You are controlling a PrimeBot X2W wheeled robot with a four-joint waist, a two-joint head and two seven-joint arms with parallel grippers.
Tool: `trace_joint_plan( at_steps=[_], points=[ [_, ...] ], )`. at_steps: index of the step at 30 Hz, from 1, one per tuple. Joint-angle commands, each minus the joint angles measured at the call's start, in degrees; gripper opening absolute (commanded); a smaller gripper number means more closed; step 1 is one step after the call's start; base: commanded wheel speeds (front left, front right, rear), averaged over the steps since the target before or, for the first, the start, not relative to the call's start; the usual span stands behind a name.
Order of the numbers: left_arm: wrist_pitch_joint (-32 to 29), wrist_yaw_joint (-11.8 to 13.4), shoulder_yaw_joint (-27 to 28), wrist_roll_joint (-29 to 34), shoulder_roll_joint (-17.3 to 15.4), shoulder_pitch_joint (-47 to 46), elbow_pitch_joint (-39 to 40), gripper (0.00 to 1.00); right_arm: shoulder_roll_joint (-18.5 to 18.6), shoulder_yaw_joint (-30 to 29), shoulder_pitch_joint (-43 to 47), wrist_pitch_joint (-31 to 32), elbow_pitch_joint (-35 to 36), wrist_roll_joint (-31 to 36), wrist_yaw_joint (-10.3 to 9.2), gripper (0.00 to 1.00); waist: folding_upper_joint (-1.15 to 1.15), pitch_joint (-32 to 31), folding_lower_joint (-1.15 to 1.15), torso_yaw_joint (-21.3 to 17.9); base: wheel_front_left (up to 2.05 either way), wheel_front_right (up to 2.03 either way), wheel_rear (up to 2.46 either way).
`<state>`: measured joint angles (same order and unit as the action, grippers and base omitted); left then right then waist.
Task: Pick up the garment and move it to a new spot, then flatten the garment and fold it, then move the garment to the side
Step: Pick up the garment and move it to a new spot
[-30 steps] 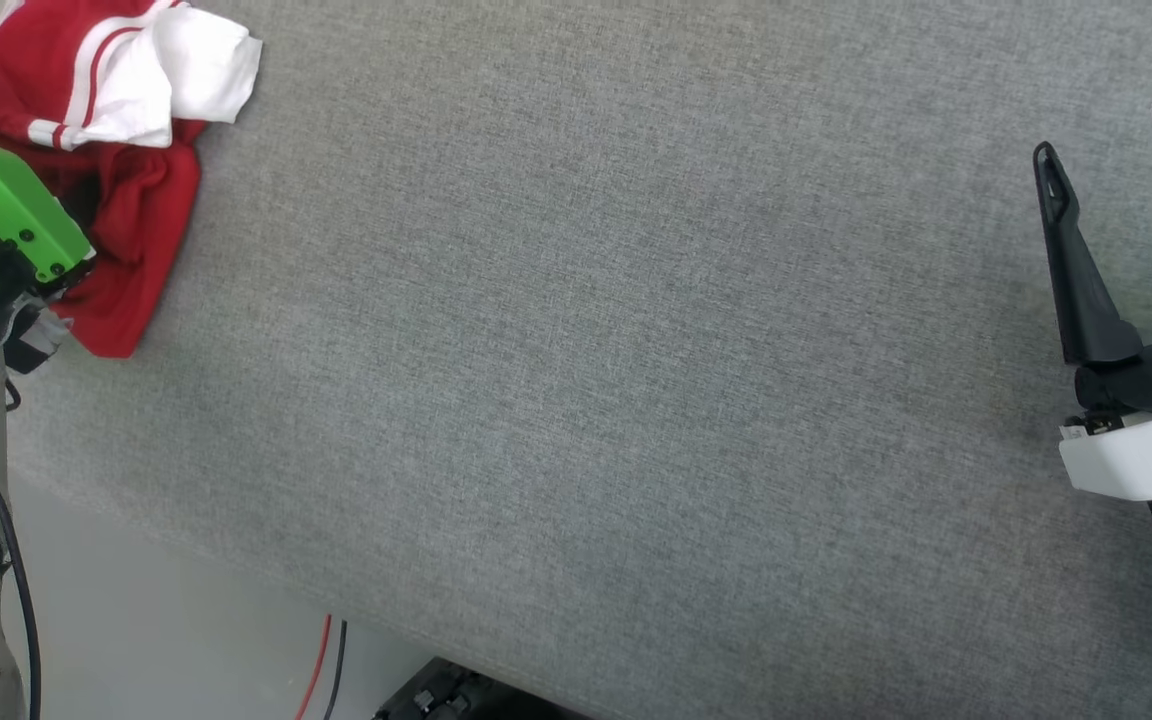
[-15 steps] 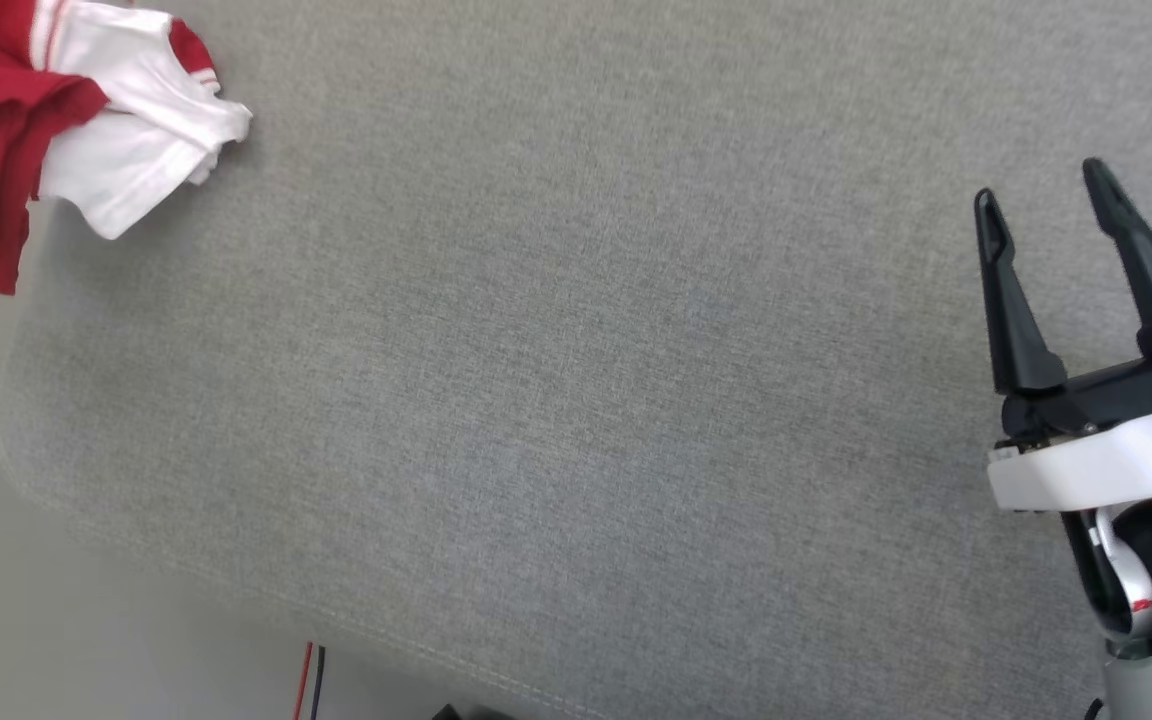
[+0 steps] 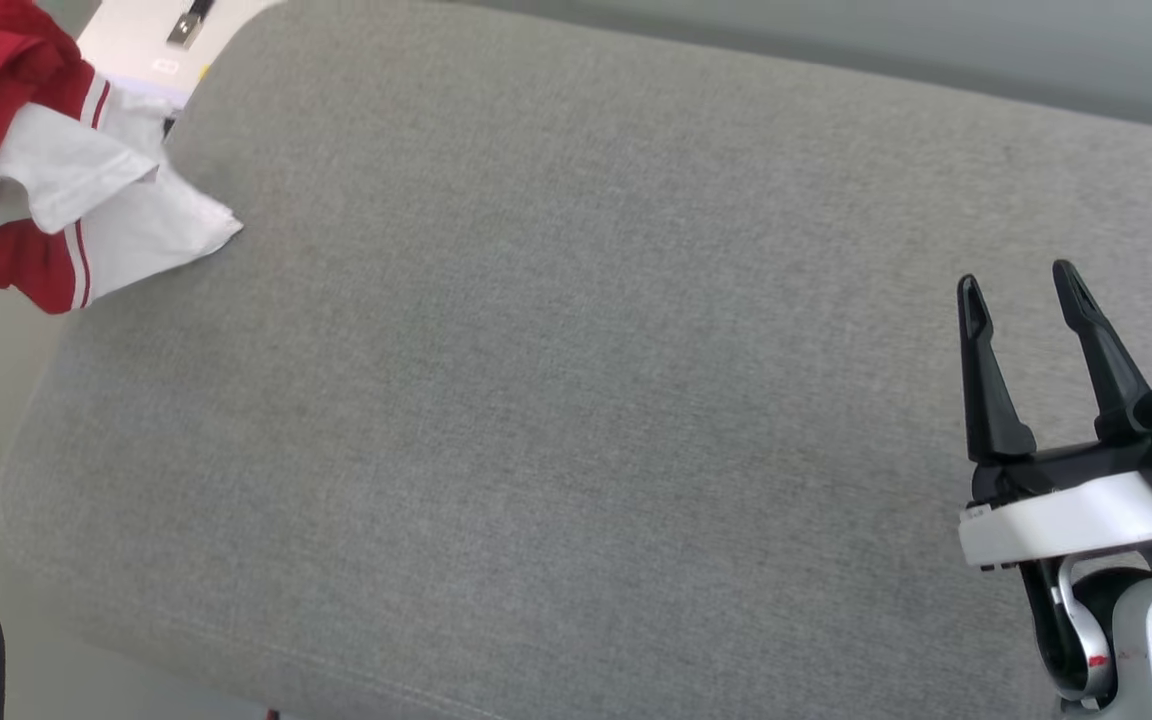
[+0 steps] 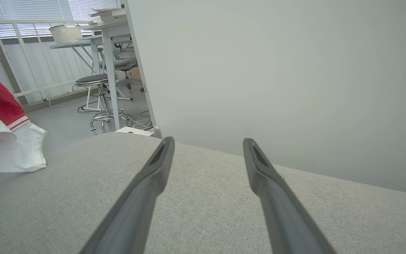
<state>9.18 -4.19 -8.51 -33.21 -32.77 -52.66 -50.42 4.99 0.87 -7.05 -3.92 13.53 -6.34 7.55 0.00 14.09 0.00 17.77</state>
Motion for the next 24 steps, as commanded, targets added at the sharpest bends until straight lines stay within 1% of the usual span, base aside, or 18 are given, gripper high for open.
trace_joint_plan(
  at_steps=[1, 3, 8, 12, 16, 21, 24],
  points=[
    [0.6, 0.4, -0.2, 0.6, 0.2, 1.3, 0.9, 0.00, -0.3, -0.4, 0.9, -0.5, -0.2, 0.2, -0.06, 1.00, 0.00, -3.6, 0.00, -3.4, 0.00, 0.00, 0.00],
    [0.8, 0.7, -0.5, 0.6, 0.8, 2.4, 2.3, 0.00, -0.8, -0.8, 1.7, -0.7, -0.4, 0.2, -0.06, 1.00, 0.00, -4.4, 0.00, -4.6, 0.00, 0.00, 0.00],
    [-0.8, 2.8, -2.2, 1.3, 2.5, 6.3, 8.1, 0.00, -1.6, -1.4, 3.2, -1.0, -1.0, 0.3, -0.06, 1.00, 0.00, -6.3, 0.00, -8.5, 0.00, 0.00, 0.00],
    [-3.9, 4.9, -4.0, 1.7, 4.2, 10.5, 15.5, 0.00, -1.9, -2.3, 4.2, -1.0, -1.0, 0.5, -0.06, 1.00, 0.00, -7.0, 0.00, -12.0, 0.00, 0.00, 0.00],
    [-7.7, 6.6, -5.8, 1.7, 5.4, 15.2, 23.9, 0.00, -2.0, -2.8, 4.9, -0.9, -1.2, 0.4, -0.06, 1.00, 0.00, -7.4, 0.00, -15.8, 0.00, 0.00, 0.00],
    [-11.9, 8.1, -8.8, 1.7, 7.3, 20.1, 34.6, 0.00, -2.1, -3.4, 5.3, -0.7, -1.2, 0.0, -0.06, 1.00, 0.00, -7.3, 0.00, -20.0, 0.00, 0.00, 0.00],
    [-14.4, 8.1, -12.2, 2.6, 8.8, 21.8, 40.2, 0.00, -2.1, -3.4, 5.2, -0.6, -1.2, -0.6, -0.06, 1.00, 0.00, -6.7, 0.00, -22.4, 0.00, 0.00, 0.00]
  ],
)
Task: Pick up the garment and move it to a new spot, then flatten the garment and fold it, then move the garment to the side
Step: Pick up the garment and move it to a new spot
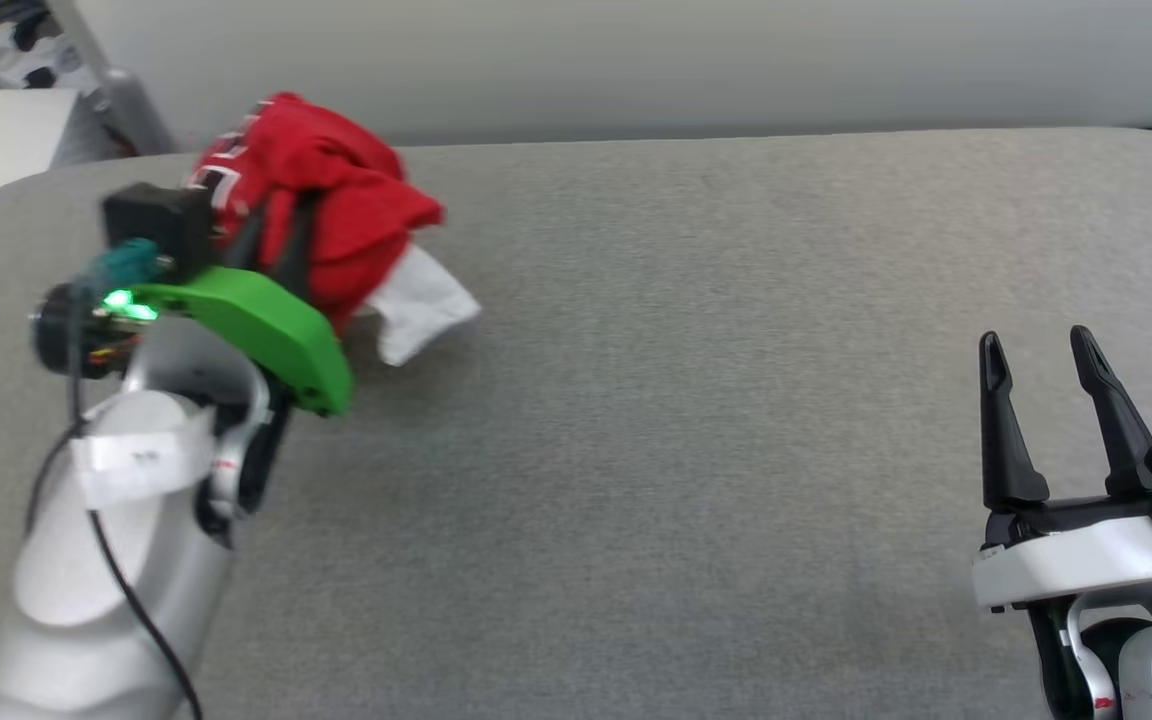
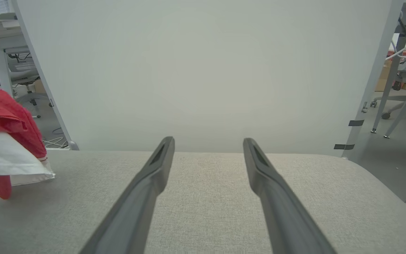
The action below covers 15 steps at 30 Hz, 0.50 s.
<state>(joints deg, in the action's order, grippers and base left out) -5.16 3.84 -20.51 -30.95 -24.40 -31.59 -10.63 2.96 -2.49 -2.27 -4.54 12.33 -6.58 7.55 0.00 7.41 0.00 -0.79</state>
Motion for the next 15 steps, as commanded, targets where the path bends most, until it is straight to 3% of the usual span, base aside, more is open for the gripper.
trace_joint_plan(
  at_steps=[1, 7, 15],
  points=[
    [-0.7, 0.0, -1.3, 0.7, 0.9, 0.9, 1.7, 0.00, -0.1, -0.1, 0.4, 0.0, 0.0, -0.5, -0.06, 1.00, 0.00, 0.2, 0.00, -4.4, 0.00, 0.00, 0.00],
    [-3.9, -2.2, -9.4, 3.0, 5.3, 0.2, 5.9, 0.00, -0.1, 0.1, -0.4, -0.1, 0.7, -1.0, -0.06, 1.00, 0.00, 3.0, 0.00, -7.1, 0.00, 0.00, 0.00],
    [-4.0, -4.2, -16.7, 2.4, 11.1, 4.5, 2.0, 0.00, -0.1, 1.1, -2.0, -1.1, -0.3, -2.1, -0.06, 1.00, 0.00, 6.8, 0.00, -10.0, 0.00, 0.00, 0.00]
  ],
)
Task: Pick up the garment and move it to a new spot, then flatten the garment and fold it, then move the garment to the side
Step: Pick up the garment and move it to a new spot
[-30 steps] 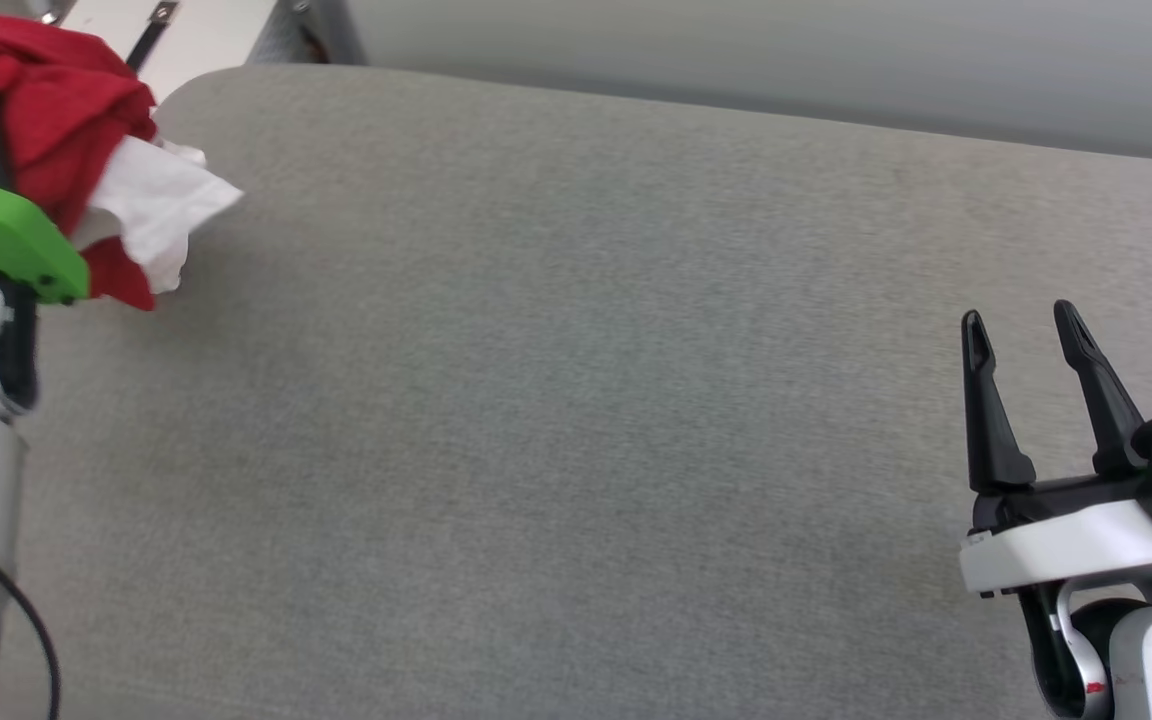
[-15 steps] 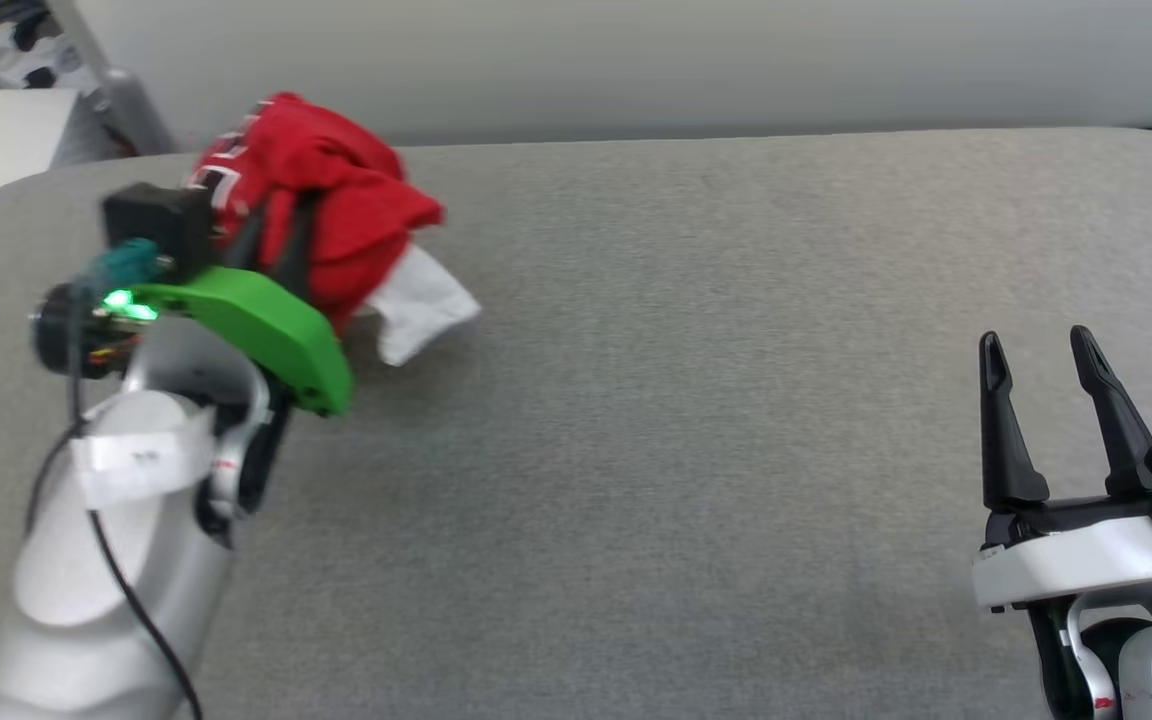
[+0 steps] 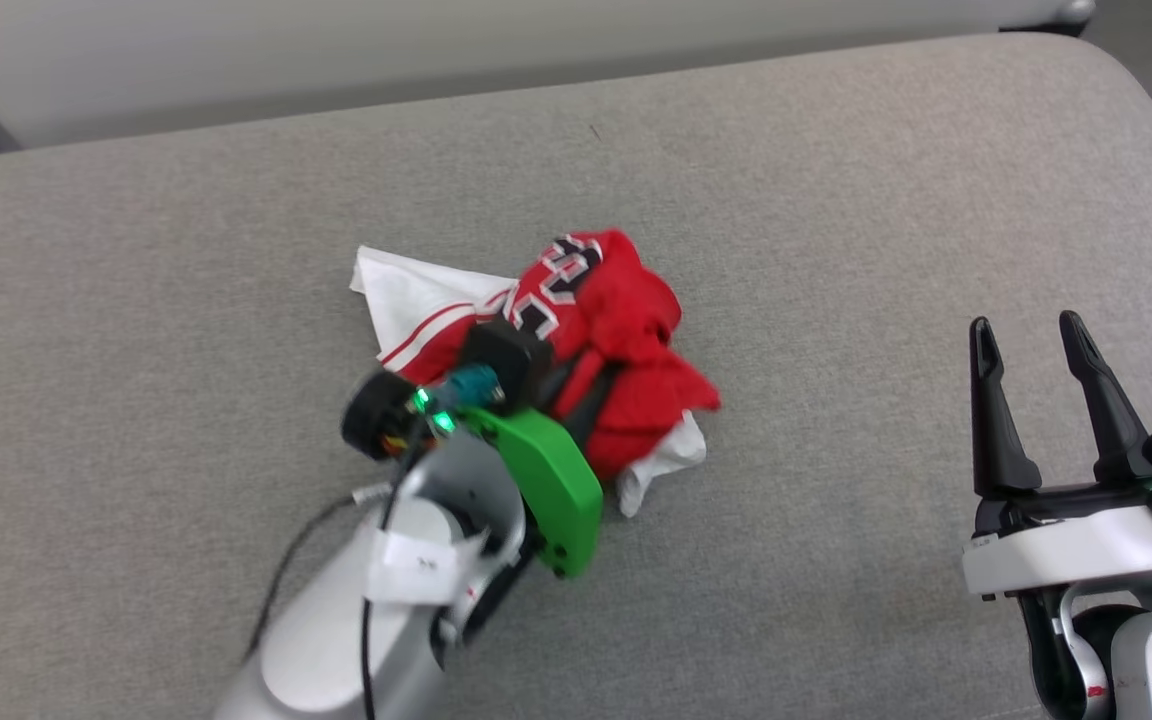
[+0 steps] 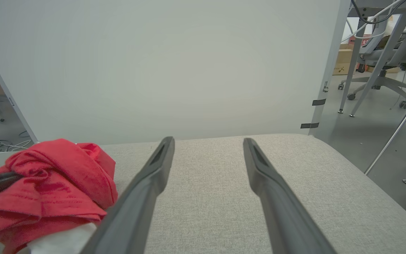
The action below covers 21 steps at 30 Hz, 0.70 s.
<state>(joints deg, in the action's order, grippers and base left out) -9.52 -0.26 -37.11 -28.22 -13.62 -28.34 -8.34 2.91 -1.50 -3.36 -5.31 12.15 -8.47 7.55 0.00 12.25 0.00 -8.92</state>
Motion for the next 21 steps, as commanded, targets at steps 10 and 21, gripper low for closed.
trace_joint_plan(
  at_steps=[10, 21],
  points=[
    [2.9, 0.2, -3.4, -1.8, 3.7, 7.2, -6.0, 0.03, 0.0, 0.6, -1.7, -1.8, -2.3, -0.8, -0.06, 1.00, 0.00, 3.0, 0.00, -2.5, 0.00, 0.00, 0.00],
    [14.1, 3.9, -0.6, 0.5, 4.3, 8.6, -1.4, 1.00, 0.0, 0.6, 0.1, -0.7, -3.6, 0.7, -0.06, 1.00, 0.00, -4.2, 0.00, 2.8, 0.00, 0.00, 0.00]
  ],
)
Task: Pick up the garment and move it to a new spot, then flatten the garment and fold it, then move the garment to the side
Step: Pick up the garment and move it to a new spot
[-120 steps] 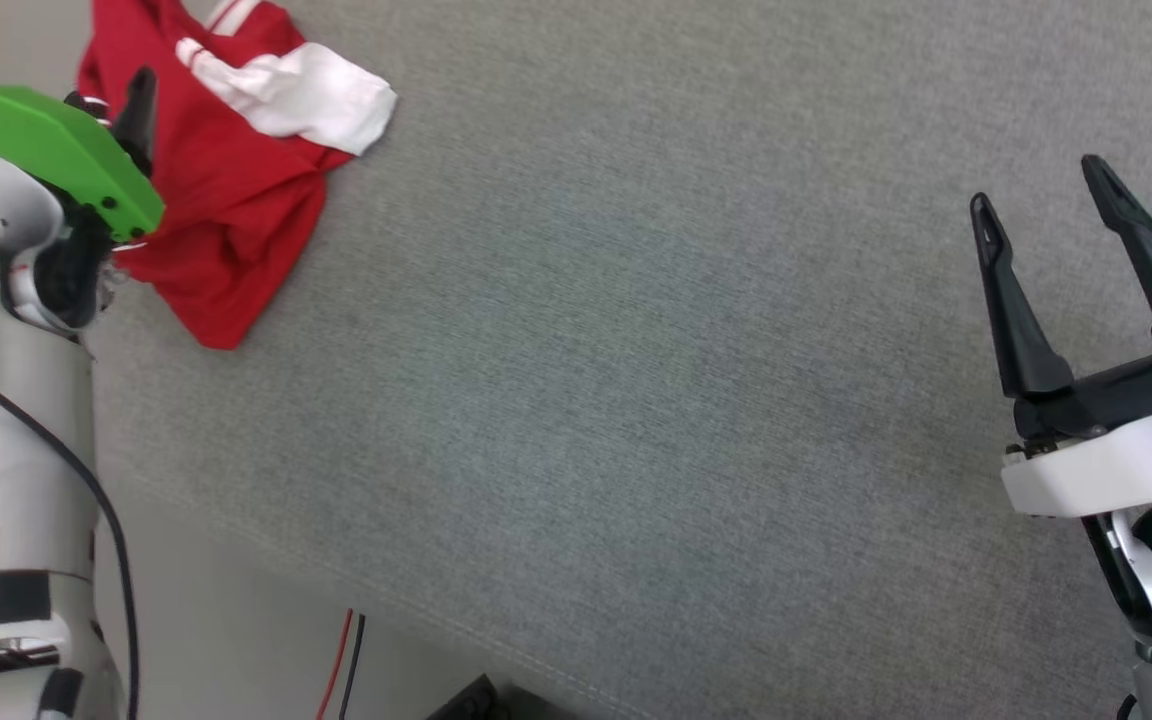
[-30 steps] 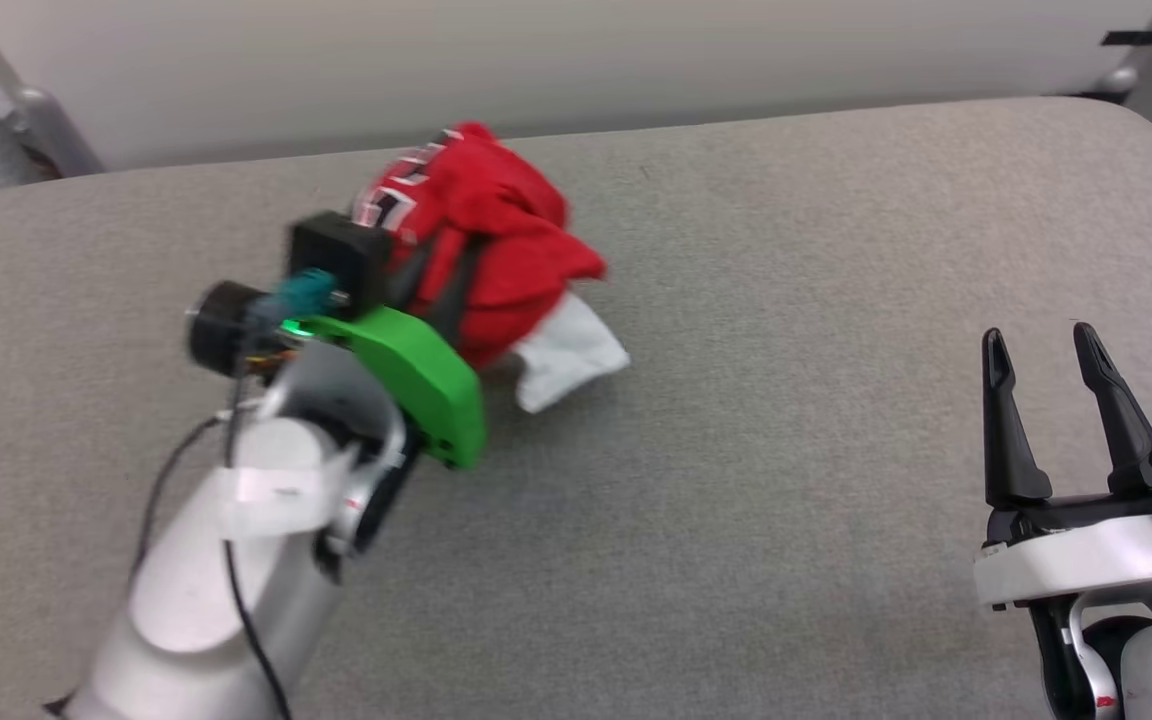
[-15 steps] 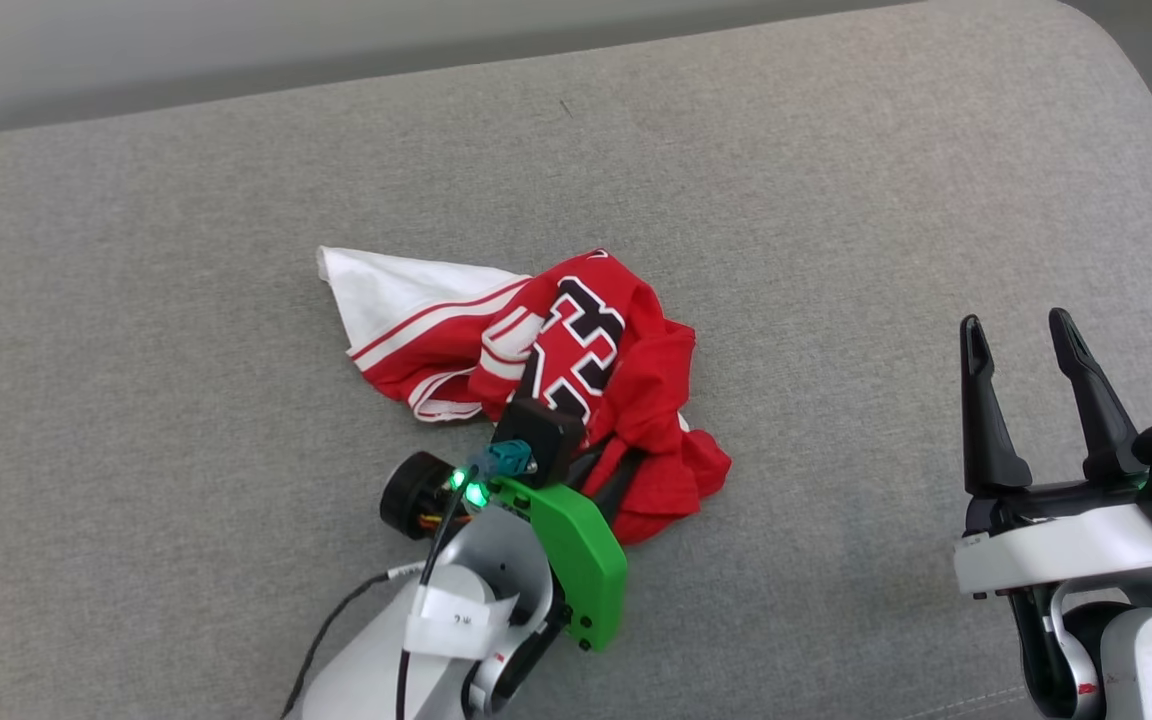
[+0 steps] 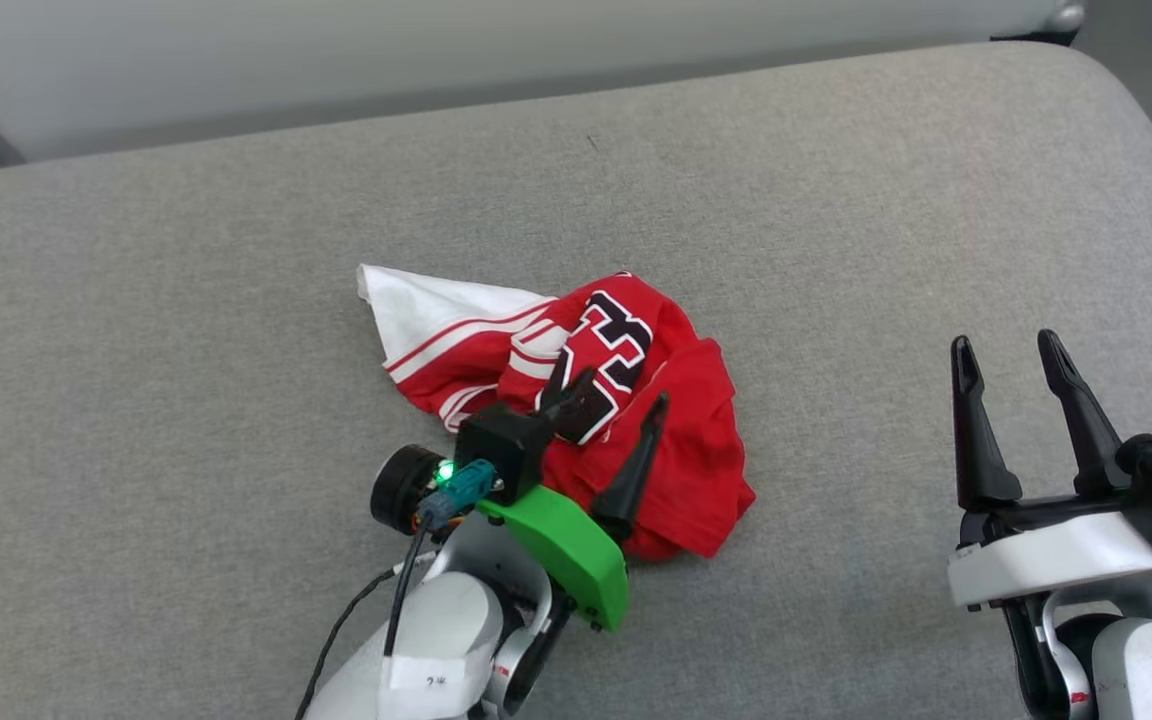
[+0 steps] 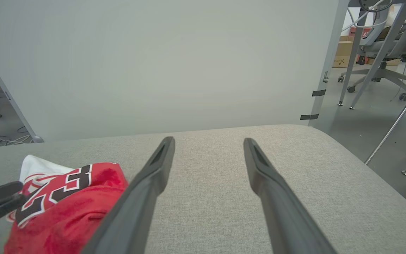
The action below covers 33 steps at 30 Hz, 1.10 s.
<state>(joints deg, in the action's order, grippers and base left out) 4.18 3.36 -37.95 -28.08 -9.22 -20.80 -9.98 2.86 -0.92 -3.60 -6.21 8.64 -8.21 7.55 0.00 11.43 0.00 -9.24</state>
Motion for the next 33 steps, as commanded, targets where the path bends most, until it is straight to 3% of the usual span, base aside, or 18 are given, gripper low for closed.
trace_joint_plan(
  at_steps=[1, 8, 12, 22, 33],
  points=[
    [1.5, 1.0, 0.9, 0.6, -0.3, 1.4, 0.8, 1.00, 0.0, 0.0, 0.7, 0.4, -0.1, 0.6, -0.06, 1.00, 0.00, -4.2, 0.00, 3.8, 0.00, 0.00, 0.00],
    [6.3, 5.2, 6.0, 0.4, -3.0, 4.3, 2.8, 1.00, 0.0, -0.6, 3.2, 2.0, 0.2, 1.4, -0.06, 1.00, 0.00, -8.2, 0.00, 8.1, 0.00, 0.00, 0.00],
    [7.1, 8.0, 10.2, -0.3, -6.5, 7.0, 3.2, 1.00, 0.0, -0.8, 4.5, 3.0, 0.5, 1.6, -0.06, 1.00, 0.00, -9.6, 0.00, 10.7, 0.00, 0.00, 0.00],
    [8.6, 13.7, 17.6, -1.0, -12.8, 15.0, 8.6, 1.00, 0.0, -1.0, 6.5, 3.9, 0.2, 1.6, -0.06, 1.00, 0.00, -11.3, 0.00, 13.5, 0.00, 0.00, 0.00],
    [5.5, 15.1, 16.7, -0.3, -15.5, 19.6, 14.0, 1.00, 0.0, -2.9, 10.2, 5.5, 0.7, 2.2, -0.06, 1.00, 0.00, -12.9, 0.00, 13.2, 0.00, 0.00, 0.00]
  ],
)
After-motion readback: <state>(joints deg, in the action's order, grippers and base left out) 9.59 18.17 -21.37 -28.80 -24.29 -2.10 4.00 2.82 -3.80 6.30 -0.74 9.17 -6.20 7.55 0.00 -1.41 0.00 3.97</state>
